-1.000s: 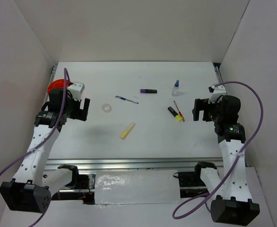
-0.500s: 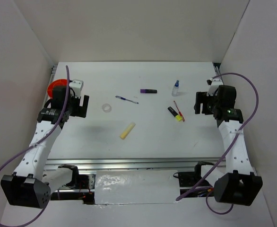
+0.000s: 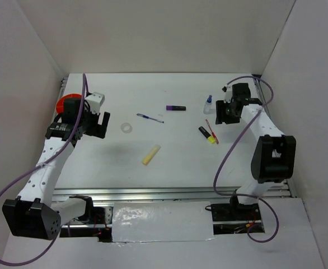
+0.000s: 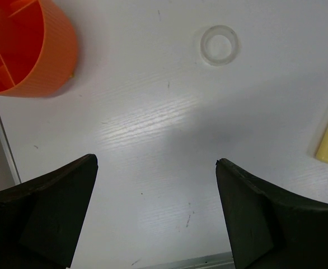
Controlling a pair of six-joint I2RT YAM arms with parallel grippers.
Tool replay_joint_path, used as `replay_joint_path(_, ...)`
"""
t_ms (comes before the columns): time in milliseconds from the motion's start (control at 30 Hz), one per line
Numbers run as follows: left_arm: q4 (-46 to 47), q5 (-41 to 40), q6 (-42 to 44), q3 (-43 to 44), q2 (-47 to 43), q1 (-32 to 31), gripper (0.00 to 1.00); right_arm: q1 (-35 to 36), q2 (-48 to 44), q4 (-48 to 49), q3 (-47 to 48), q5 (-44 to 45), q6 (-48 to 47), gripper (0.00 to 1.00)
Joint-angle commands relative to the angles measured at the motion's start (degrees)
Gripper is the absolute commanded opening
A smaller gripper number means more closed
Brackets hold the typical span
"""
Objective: Sort the stationery into containers
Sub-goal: Pick up the pen from the center of the board.
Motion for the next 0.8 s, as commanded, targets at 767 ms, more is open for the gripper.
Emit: replay_joint_path(767, 4.2, 4.8, 1.7, -0.9, 0.6, 0.1, 0.99, 7.6, 23.9, -3.7, 14.3, 8.7, 0.4, 0.48)
